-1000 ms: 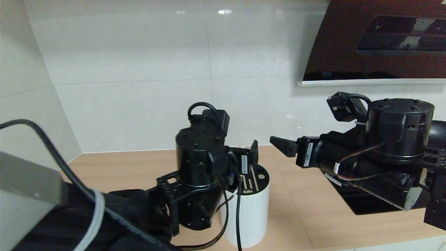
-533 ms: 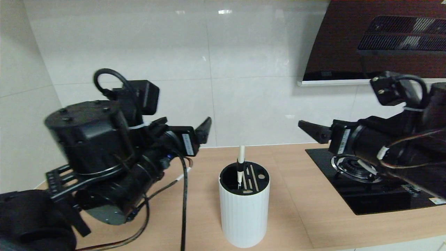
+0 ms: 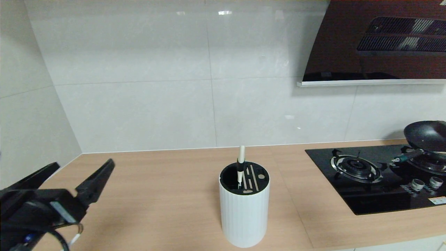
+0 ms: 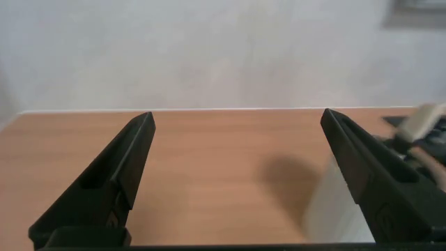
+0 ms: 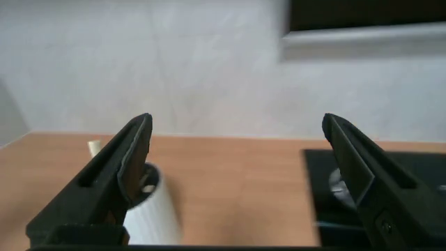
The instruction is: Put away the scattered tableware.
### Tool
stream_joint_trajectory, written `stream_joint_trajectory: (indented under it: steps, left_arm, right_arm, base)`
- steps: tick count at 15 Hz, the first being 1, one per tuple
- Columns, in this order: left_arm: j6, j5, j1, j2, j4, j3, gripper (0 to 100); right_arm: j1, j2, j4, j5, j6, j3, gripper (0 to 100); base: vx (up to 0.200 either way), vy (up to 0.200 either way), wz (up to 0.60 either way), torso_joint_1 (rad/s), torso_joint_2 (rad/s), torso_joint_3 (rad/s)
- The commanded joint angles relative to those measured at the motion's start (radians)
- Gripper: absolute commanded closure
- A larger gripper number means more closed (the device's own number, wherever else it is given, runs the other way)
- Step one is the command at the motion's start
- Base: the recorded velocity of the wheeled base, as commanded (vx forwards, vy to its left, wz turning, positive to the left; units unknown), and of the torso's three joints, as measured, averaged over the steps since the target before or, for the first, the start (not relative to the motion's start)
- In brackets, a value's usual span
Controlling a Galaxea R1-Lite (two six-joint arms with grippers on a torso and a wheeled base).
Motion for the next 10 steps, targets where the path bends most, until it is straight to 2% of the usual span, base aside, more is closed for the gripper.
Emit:
stream_joint_trajectory:
  steps: [1,3,4,5,6,7,9,10]
  left_arm:
    - [0.028,0.0,0.128,-0.363,0.159,0.085,0]
    - [0.034,-0.02,0.195,-0.604,0.378,0.078,0]
    - [0.037,-0.031,0.203,-0.641,0.413,0.077,0]
    - [0.039,-0.098,0.267,-0.829,0.619,0.054,0]
    - [0.039,-0.14,0.309,-0.903,0.722,0.029,0]
    - [0.045,-0.16,0.335,-0.923,0.774,0.02,0]
    - [0.045,-0.138,0.369,-0.918,0.738,0.032,0]
    - [0.045,-0.134,0.404,-0.918,0.702,0.062,0]
  right_arm:
    - [-0.124,-0.398,0.241,0.0,-0.023,0.042,0]
    - [-0.178,-0.593,0.458,-0.002,-0.025,-0.003,0]
    - [-0.186,-0.616,0.492,-0.003,-0.025,-0.013,0]
    - [-0.226,-0.712,0.666,-0.003,-0.025,-0.069,0]
    - [-0.238,-0.728,0.715,-0.011,-0.02,-0.073,0]
    - [-0.266,-0.728,0.715,-0.025,-0.008,-0.066,0]
    - [-0.332,-0.728,0.715,-0.029,0.021,-0.029,0]
    - [-0.405,-0.768,0.715,-0.017,0.014,0.02,0]
  base:
    - [0.0,0.0,0.0,0.0,0.0,0.0]
    - [0.0,0.0,0.0,0.0,0.0,0.0]
    - [0.0,0.0,0.0,0.0,0.0,0.0]
    - [0.0,0.0,0.0,0.0,0.0,0.0]
    - [0.0,0.0,0.0,0.0,0.0,0.0]
    - [0.0,0.0,0.0,0.0,0.0,0.0]
    - [0.0,0.0,0.0,0.0,0.0,0.0]
    - [0.0,0.0,0.0,0.0,0.0,0.0]
